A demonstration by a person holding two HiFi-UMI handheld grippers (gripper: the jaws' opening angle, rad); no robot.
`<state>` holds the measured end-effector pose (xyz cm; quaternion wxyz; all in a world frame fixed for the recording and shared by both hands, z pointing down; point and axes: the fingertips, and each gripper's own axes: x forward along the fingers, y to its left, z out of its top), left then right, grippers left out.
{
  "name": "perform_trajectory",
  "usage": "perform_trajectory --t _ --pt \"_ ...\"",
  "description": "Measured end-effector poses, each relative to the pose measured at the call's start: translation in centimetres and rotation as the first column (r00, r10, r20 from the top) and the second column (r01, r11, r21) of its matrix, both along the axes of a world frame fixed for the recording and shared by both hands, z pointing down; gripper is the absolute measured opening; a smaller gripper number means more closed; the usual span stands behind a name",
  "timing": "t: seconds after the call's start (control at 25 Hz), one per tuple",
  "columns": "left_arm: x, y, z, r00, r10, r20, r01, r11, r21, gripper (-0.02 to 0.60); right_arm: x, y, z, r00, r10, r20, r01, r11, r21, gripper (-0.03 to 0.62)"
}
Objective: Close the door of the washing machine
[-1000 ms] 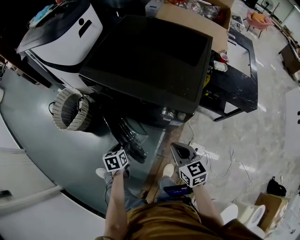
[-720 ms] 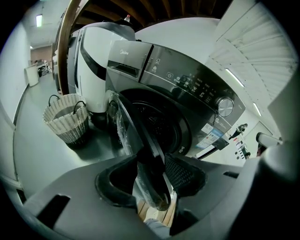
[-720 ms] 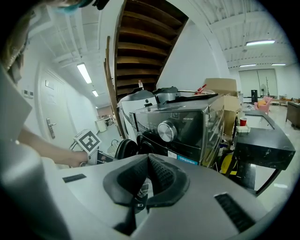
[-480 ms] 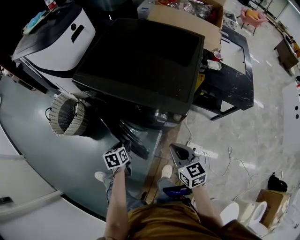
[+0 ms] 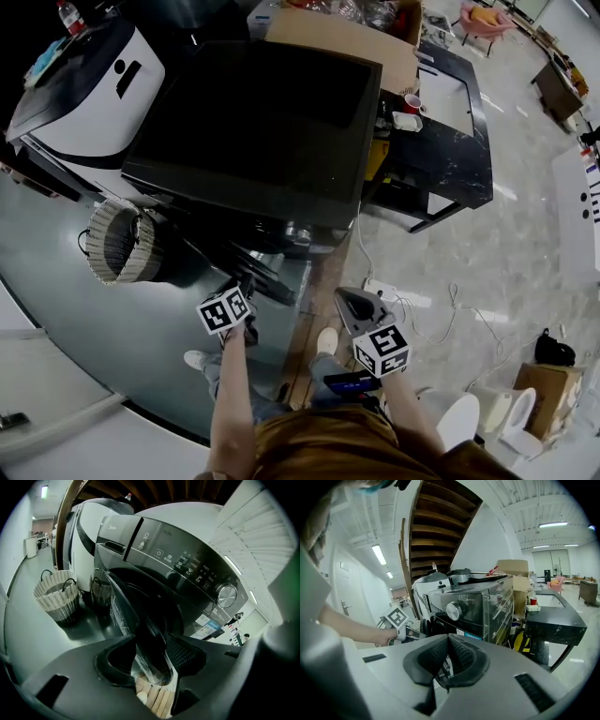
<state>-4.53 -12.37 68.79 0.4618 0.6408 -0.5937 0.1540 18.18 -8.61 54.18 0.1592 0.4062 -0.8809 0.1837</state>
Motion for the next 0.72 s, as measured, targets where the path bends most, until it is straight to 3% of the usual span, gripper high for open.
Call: perform_trajectory --t 0.52,0.72 --pt "3.0 -4.2 -0.3 0.999 0.021 -0.043 -0.021 1.000 0.018 0.218 2.9 -0.1 0.4 0.999 0.051 -0.014 -0.051 0.999 -0.006 0.012" --pt "3.7 -6.5 -0.4 0.998 -0.008 -0.061 0.010 0.999 0.042 0.218 3.6 -0.4 0.5 0.998 0.065 -0.018 -0.065 0.998 -0.006 0.012"
